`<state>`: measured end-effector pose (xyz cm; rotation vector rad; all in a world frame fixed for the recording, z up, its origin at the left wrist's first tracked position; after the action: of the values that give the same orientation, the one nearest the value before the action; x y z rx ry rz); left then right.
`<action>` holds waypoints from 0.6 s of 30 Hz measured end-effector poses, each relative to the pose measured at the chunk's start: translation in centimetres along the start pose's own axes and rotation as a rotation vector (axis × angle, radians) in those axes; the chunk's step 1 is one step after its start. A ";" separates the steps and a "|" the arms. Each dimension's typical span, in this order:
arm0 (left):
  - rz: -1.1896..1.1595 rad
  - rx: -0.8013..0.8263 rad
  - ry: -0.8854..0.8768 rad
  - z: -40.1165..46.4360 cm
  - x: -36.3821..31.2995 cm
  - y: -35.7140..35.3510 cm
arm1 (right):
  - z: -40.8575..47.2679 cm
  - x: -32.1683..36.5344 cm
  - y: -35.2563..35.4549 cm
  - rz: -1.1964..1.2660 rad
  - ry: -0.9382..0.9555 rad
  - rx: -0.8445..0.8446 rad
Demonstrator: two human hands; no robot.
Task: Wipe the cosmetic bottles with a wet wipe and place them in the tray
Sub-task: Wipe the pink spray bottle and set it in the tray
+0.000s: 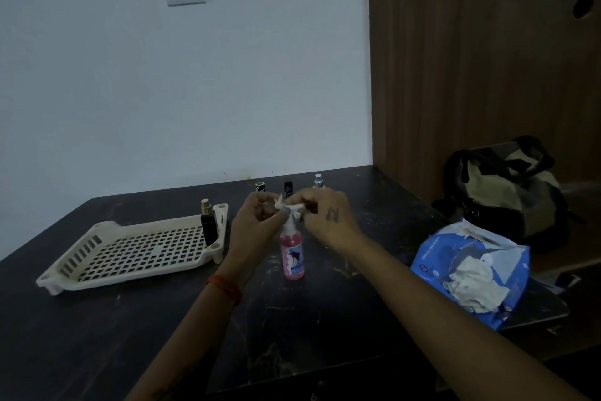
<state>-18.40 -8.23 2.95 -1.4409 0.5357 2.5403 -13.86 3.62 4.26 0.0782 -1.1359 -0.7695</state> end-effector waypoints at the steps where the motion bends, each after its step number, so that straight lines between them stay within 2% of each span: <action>1: 0.007 0.007 0.008 0.1 0.0 0.0 | 0.1 0.0 -0.5 -0.017 0.000 0.034; 7: 0.042 0.018 -0.019 0.4 -0.6 0.2 | -1.0 -2.8 -0.5 -0.098 -0.065 0.058; 12: 0.159 0.063 -0.026 0.4 -1.2 0.0 | 0.8 -1.5 0.9 0.011 -0.149 0.029; 16: 0.263 0.068 0.009 0.7 -0.9 0.5 | 1.3 -0.1 -2.4 0.020 -0.213 0.317; 18: 0.270 0.074 0.015 0.7 -0.9 0.6 | 1.1 -0.1 -3.2 -0.001 -0.212 0.386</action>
<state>-18.72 -8.50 4.24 -1.4496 0.8715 2.6784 -16.43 1.62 3.33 0.3264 -1.4764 -0.5601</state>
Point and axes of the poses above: each hand's wrist, its own z-axis towards the middle knuckle, its own y-axis out of the back of the hand, x = y × z, the point moved 9 cm from there along z, towards the middle knuckle, and after that the axes turned 5 degrees about -y, right-handed, at the moved point
